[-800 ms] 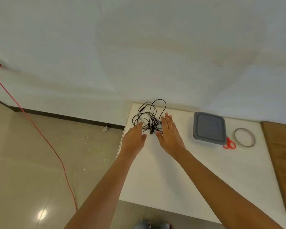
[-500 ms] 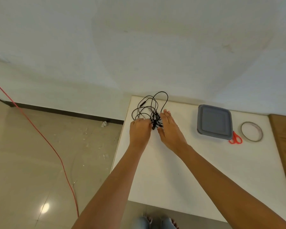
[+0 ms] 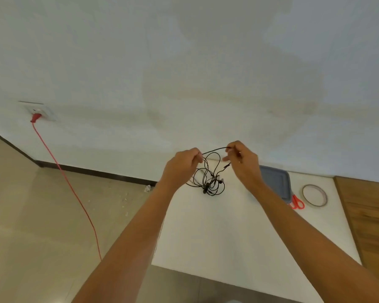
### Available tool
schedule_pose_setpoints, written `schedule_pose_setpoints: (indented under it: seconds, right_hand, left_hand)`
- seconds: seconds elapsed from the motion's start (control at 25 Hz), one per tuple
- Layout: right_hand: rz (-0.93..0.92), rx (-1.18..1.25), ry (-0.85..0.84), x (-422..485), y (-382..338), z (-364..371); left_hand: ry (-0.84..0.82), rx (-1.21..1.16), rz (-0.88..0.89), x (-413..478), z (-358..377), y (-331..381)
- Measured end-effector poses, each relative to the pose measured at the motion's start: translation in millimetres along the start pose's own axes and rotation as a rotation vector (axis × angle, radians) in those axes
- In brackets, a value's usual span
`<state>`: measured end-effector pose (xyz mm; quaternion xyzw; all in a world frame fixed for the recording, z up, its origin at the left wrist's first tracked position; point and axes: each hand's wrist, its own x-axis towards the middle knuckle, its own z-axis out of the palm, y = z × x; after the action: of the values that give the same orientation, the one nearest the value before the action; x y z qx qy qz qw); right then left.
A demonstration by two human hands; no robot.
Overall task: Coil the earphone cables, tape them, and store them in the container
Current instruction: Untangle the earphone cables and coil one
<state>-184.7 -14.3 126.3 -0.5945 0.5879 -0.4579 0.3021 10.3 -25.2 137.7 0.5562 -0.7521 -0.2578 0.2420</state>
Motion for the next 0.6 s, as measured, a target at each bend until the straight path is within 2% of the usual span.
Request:
schedule_pose_setpoints:
  seconds: [0.2, 0.36, 0.44, 0.6]
  right_hand:
    - [0.235, 0.296, 0.113, -4.9, -31.5, -48.0]
    - [0.196, 0.377, 0.026, -16.0, -69.5, -60.9]
    - [0.115, 0.374, -0.046, -18.2, -95.2, -63.6]
    - [-0.054, 0.393, -0.185, -17.7, -139.9, -67.9]
  left_hand:
    - [0.142, -0.153, -0.02, -22.3, -40.8, 11.0]
    - [0.204, -0.221, 0.036, -36.3, -58.3, 42.7]
    - [0.157, -0.243, 0.017, -37.2, -59.1, 66.5]
    - [-0.092, -0.227, -0.014, -35.2, -40.1, 106.9]
